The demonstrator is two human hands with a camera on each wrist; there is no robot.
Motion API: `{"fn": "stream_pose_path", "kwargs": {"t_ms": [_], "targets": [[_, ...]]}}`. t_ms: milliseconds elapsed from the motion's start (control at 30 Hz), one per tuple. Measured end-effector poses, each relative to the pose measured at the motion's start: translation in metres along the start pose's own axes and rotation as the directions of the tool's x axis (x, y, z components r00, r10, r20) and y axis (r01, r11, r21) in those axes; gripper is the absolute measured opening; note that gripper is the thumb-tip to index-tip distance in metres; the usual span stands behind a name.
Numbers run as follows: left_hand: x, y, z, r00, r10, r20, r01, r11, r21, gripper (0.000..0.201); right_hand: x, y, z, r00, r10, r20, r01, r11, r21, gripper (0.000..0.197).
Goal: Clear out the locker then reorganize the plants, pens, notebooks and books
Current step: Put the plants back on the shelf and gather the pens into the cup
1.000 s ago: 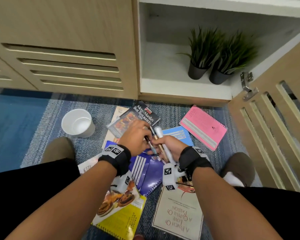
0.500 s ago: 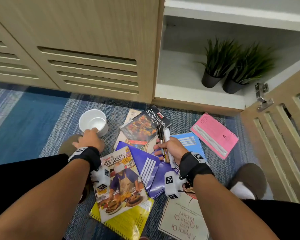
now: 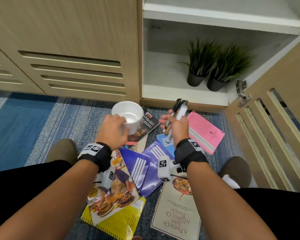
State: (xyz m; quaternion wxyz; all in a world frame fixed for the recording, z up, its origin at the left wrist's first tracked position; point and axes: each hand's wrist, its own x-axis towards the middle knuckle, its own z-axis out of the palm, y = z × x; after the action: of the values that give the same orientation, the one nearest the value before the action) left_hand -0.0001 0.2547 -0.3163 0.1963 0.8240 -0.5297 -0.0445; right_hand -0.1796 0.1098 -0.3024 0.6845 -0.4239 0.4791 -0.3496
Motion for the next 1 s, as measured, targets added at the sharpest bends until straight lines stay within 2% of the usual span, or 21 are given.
{"fn": "stream_pose_path", "kwargs": {"t_ms": [67, 133, 200, 267, 333, 400, 433, 500, 567, 667, 700, 767, 833, 867, 933, 1000], "targets": [[0.003, 0.026, 0.004, 0.983, 0.165, 0.081, -0.163, 0.986, -0.031, 0.015, 0.003, -0.017, -0.003, 0.996, -0.058, -0.067, 0.066, 0.99, 0.122, 0.014], [-0.001, 0.049, 0.014, 0.941, 0.288, 0.176, -0.283, 0.958, -0.052, 0.01, 0.004, -0.03, -0.006, 0.991, -0.099, -0.09, 0.113, 0.979, 0.169, 0.015], [-0.008, 0.068, 0.025, 0.896, 0.361, 0.258, -0.353, 0.932, -0.078, 0.007, 0.0, -0.036, -0.007, 0.987, -0.139, -0.085, 0.145, 0.987, 0.065, 0.017], [-0.012, 0.082, 0.033, 0.868, 0.405, 0.288, -0.391, 0.914, -0.106, 0.007, -0.008, -0.03, -0.009, 0.982, -0.175, -0.071, 0.16, 0.971, -0.179, 0.019], [-0.013, 0.092, 0.036, 0.862, 0.429, 0.271, -0.407, 0.903, -0.137, 0.007, -0.017, -0.019, -0.012, 0.976, -0.217, -0.018, 0.179, 0.846, -0.501, 0.016], [-0.011, 0.098, 0.036, 0.86, 0.444, 0.251, -0.414, 0.895, -0.164, 0.007, -0.021, -0.005, -0.016, 0.983, -0.177, 0.057, 0.156, 0.622, -0.767, 0.021], [-0.01, 0.099, 0.035, 0.86, 0.447, 0.249, -0.415, 0.894, -0.172, 0.007, -0.018, 0.002, -0.019, 0.981, -0.182, 0.073, 0.157, 0.512, -0.844, 0.034], [-0.007, 0.098, 0.034, 0.866, 0.433, 0.248, -0.408, 0.901, -0.149, 0.003, -0.011, 0.009, -0.023, 0.971, -0.227, 0.082, 0.169, 0.396, -0.903, 0.052], [-0.005, 0.096, 0.031, 0.886, 0.402, 0.23, -0.384, 0.915, -0.122, 0.003, 0.0, 0.015, -0.027, 0.965, -0.258, 0.052, 0.16, 0.419, -0.894, 0.052], [0.0, 0.091, 0.028, 0.904, 0.381, 0.194, -0.366, 0.924, -0.109, 0.008, 0.008, 0.017, -0.034, 0.969, -0.246, -0.021, 0.149, 0.652, -0.743, 0.052], [0.002, 0.09, 0.027, 0.905, 0.383, 0.186, -0.37, 0.924, -0.099, 0.01, 0.006, 0.015, -0.034, 0.971, -0.238, -0.031, 0.149, 0.701, -0.697, 0.056], [0.009, 0.086, 0.023, 0.905, 0.389, 0.171, -0.381, 0.921, -0.078, 0.011, 0.005, 0.012, -0.034, 0.966, -0.259, -0.02, 0.179, 0.722, -0.668, 0.073], [0.021, 0.083, 0.018, 0.906, 0.391, 0.162, -0.391, 0.92, -0.036, 0.01, 0.005, 0.003, -0.031, 0.921, -0.389, -0.005, 0.256, 0.617, -0.744, 0.083], [0.028, 0.082, 0.016, 0.906, 0.394, 0.158, -0.396, 0.918, -0.016, 0.009, 0.004, -0.004, -0.029, 0.872, -0.49, 0.012, 0.308, 0.527, -0.792, 0.078], [0.047, 0.081, 0.01, 0.904, 0.401, 0.146, -0.407, 0.913, 0.01, 0.008, 0.006, -0.02, -0.022, 0.762, -0.64, 0.098, 0.413, 0.364, -0.835, 0.056], [0.067, 0.081, 0.006, 0.906, 0.399, 0.139, -0.409, 0.911, 0.05, 0.009, 0.013, -0.034, -0.016, 0.714, -0.647, 0.267, 0.533, 0.254, -0.807, 0.032]]}}
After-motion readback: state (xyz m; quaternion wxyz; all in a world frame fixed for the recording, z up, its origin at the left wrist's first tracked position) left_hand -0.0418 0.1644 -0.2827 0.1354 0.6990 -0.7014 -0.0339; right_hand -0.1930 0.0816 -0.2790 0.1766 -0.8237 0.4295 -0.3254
